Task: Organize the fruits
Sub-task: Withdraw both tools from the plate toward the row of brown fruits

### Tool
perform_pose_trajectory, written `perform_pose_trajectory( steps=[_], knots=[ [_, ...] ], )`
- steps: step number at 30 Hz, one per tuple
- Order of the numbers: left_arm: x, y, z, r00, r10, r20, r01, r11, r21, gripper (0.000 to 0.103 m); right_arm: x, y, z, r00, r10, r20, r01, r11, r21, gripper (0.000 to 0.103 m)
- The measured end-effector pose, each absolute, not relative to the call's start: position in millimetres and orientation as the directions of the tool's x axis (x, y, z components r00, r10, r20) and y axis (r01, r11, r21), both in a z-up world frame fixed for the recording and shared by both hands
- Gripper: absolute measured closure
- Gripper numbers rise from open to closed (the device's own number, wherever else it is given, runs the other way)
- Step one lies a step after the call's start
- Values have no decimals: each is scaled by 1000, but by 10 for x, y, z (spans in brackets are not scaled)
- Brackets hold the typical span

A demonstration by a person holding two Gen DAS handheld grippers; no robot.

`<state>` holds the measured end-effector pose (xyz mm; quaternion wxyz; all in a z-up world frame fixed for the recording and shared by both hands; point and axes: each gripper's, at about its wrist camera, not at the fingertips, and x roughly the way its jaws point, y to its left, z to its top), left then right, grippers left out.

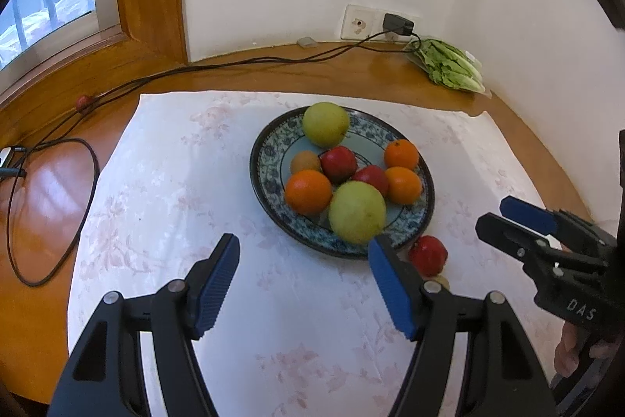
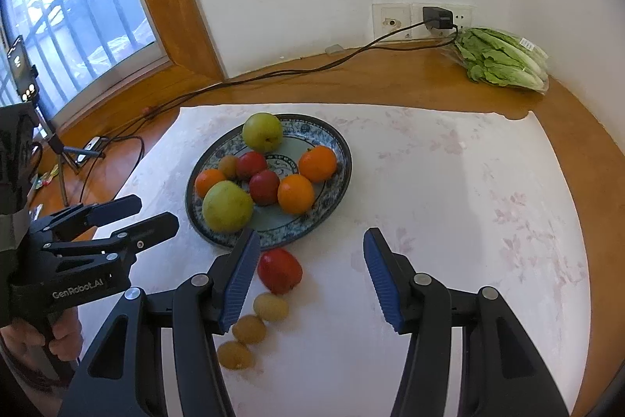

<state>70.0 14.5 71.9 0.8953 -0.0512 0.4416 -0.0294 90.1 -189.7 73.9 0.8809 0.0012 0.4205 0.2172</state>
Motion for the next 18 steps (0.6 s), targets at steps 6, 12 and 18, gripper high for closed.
perform_pose_trajectory(
  steps=[6,12,18],
  knots=[
    [570,15,707,598,-116,-793,27,992,-125,31,777,-1958,724,551,385,-740,-380,906,188,46],
    [462,-148,694,585,-148,-797,59,988,-140,31,674,-2039,681,539,382,-751,-368,909,199,46],
    [350,-293,664,571,-180,-801,89,984,-157,31,541,-2119,666,533,388,-752,-367,907,208,46]
  ],
)
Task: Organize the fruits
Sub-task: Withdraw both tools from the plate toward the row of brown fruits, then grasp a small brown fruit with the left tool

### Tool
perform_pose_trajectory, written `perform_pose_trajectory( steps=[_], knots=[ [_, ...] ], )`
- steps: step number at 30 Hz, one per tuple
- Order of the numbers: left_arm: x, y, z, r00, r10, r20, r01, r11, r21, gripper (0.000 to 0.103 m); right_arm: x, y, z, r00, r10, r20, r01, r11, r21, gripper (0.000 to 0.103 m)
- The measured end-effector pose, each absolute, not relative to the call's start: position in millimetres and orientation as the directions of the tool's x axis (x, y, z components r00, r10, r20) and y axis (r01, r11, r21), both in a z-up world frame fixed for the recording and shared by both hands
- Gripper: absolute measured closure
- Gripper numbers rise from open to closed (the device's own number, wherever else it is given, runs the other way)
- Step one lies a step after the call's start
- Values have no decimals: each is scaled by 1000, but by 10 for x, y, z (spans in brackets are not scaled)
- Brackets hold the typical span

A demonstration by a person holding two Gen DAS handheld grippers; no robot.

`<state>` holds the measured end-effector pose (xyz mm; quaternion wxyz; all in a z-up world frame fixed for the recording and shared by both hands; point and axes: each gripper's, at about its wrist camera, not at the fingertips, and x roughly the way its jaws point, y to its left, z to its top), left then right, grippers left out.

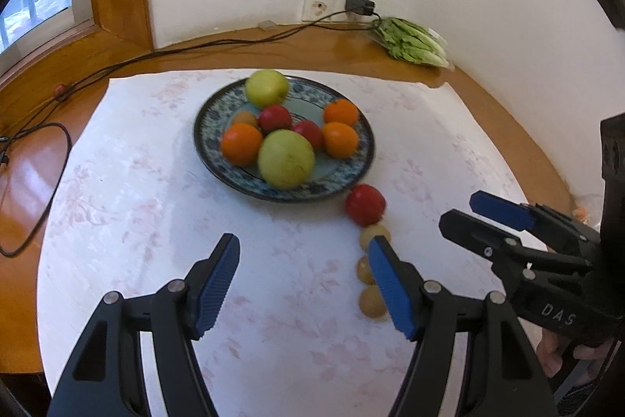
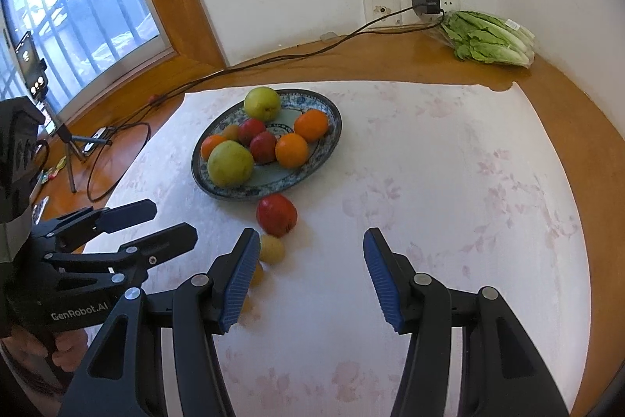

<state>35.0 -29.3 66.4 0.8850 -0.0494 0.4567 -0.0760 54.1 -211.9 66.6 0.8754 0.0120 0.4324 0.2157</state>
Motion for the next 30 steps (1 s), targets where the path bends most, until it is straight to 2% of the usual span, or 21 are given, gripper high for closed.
perform_pose_trajectory(
  steps=[25,28,30],
  knots=[
    [130,-735,356,504,-195,-842,175,977,-121,31,390,-2379,526,514,417,-750,-329,903,277,46],
    [138,-747,330,501,-194,-844,179,977,-118,36,400,-2383,502,508,419,-753,-326,902,282,46],
    [145,-761,312,498,-190,-846,182,977,-112,43,409,-2381,487,504,419,-755,-324,902,284,46]
  ],
)
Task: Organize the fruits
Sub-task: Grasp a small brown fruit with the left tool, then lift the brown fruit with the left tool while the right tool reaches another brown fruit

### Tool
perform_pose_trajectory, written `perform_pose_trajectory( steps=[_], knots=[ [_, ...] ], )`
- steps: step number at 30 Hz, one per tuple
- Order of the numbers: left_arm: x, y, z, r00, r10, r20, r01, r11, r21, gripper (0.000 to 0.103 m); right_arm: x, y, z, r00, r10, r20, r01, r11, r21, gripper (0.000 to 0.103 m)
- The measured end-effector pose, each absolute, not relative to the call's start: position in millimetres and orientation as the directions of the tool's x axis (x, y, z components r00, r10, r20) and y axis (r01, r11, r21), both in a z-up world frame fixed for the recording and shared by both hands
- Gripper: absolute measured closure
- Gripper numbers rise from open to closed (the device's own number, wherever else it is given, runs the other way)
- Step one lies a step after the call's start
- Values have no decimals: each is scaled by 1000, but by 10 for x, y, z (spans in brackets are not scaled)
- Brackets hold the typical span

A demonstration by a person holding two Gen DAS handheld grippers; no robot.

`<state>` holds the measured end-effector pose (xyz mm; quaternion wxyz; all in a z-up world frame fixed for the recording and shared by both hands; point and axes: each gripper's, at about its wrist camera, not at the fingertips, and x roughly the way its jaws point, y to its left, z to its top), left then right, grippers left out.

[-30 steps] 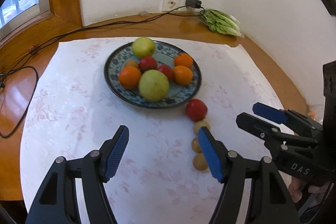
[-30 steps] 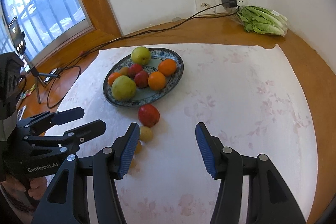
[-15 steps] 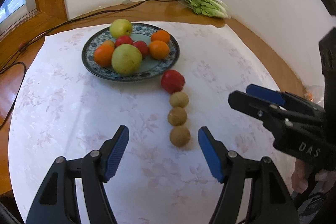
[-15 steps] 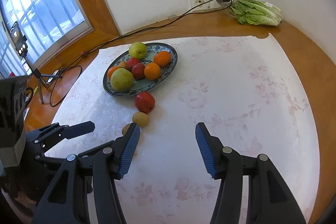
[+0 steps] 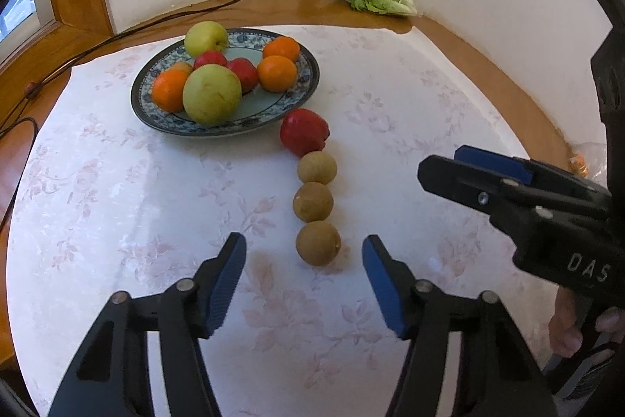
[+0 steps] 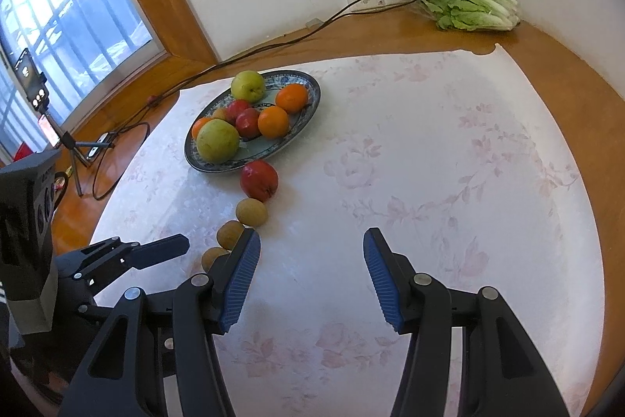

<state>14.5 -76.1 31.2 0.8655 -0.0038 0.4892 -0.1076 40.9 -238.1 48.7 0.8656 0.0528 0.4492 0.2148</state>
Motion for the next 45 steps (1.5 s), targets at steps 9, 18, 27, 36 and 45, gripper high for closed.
perform_pose_trajectory(
  steps=[9,18,27,36,45],
  knots=[
    [138,-799,283,492,-224,-841,221,967,-128,77,424,-2376,458,497,420,-759,-322,902,288,46],
    [115,-692,378,515,-222,-828,218,968,-124,77,422,-2340,448,493,411,-767,-322,905,279,46],
    [177,-311,462,555,-172,-814,126,985,-122,77,398,-2150,423,476,395,-786,-338,907,252,46],
    [219,-35,462,567,-169,-806,77,985,-152,77,377,-1838,320,436,393,-810,-356,902,246,46],
    [208,171,452,569,-159,-807,50,986,-159,77,392,-1609,282,457,375,-806,-362,907,216,49]
  ],
)
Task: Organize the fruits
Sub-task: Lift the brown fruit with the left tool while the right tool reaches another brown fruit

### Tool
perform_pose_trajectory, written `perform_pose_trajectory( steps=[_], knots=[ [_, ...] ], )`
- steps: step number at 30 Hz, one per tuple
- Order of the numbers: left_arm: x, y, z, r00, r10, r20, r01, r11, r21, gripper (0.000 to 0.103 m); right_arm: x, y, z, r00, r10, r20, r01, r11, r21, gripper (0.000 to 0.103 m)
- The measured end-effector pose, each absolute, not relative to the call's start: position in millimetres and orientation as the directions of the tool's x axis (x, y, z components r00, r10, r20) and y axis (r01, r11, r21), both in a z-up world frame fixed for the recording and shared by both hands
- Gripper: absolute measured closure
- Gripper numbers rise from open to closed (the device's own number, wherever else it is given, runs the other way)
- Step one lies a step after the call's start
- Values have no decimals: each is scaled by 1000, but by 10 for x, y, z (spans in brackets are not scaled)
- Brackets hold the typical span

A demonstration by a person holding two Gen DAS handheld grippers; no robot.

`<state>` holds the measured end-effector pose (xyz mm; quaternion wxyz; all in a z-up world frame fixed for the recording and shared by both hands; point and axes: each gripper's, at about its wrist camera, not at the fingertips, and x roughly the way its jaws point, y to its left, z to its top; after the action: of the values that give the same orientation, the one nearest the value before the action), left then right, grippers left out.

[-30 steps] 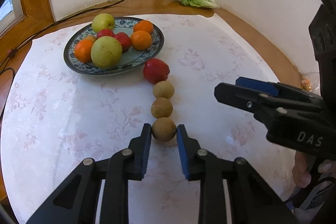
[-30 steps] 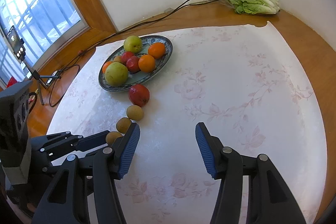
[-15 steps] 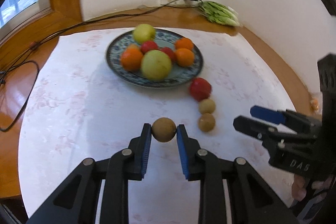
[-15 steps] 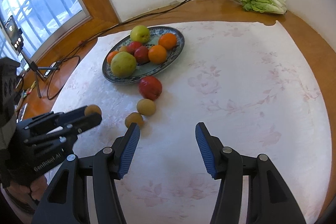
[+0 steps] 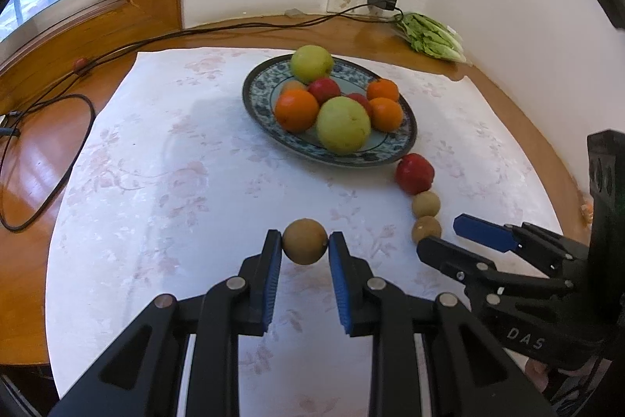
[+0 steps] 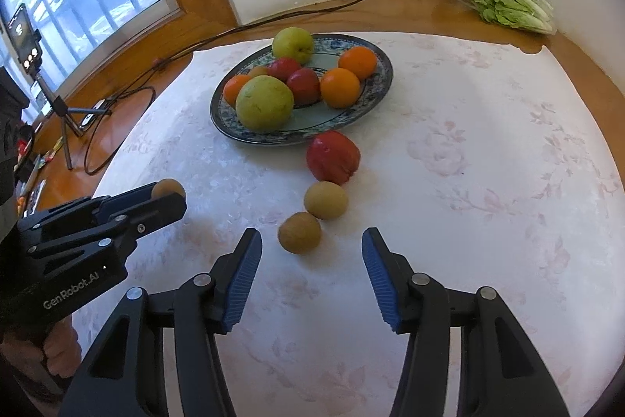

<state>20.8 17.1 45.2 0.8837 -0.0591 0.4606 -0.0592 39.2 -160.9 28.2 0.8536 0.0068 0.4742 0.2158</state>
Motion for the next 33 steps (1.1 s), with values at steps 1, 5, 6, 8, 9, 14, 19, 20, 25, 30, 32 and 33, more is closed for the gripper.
perform_pose_trajectory(
  steps=[1,5,6,8,9,14,19,20,25,30,32,33],
  knots=[
    [210,177,447,569,-158,-807,47,986,-160,77,392,-1591,279,459,372,-807,-363,907,212,50],
    [206,195,432,572,-166,-803,42,984,-173,77,391,-1552,262,461,364,-809,-366,909,200,53],
    [207,192,426,573,-169,-802,43,983,-176,77,390,-1551,258,459,363,-811,-366,909,200,54],
    [211,191,413,571,-170,-803,43,983,-177,77,388,-1550,258,460,360,-811,-365,910,197,55],
    [212,193,410,570,-171,-804,44,983,-178,77,388,-1546,258,462,357,-812,-364,911,194,55],
    [212,205,397,571,-167,-804,40,983,-177,77,398,-1541,238,460,354,-814,-357,913,195,58],
    [222,190,378,567,-168,-806,41,983,-176,77,399,-1551,224,464,352,-813,-353,915,195,60],
    [221,192,375,567,-168,-806,41,984,-176,77,395,-1549,223,467,352,-811,-352,915,194,60],
    [227,190,350,562,-166,-810,37,984,-176,77,380,-1531,217,481,345,-806,-358,916,179,60],
    [223,179,332,558,-166,-813,38,984,-174,77,387,-1546,210,500,337,-797,-345,922,174,66],
    [223,176,324,557,-166,-814,38,984,-175,77,395,-1548,210,501,338,-797,-343,923,176,66],
    [225,175,320,556,-166,-815,37,984,-175,77,399,-1545,209,502,337,-796,-343,923,174,66]
  ],
)
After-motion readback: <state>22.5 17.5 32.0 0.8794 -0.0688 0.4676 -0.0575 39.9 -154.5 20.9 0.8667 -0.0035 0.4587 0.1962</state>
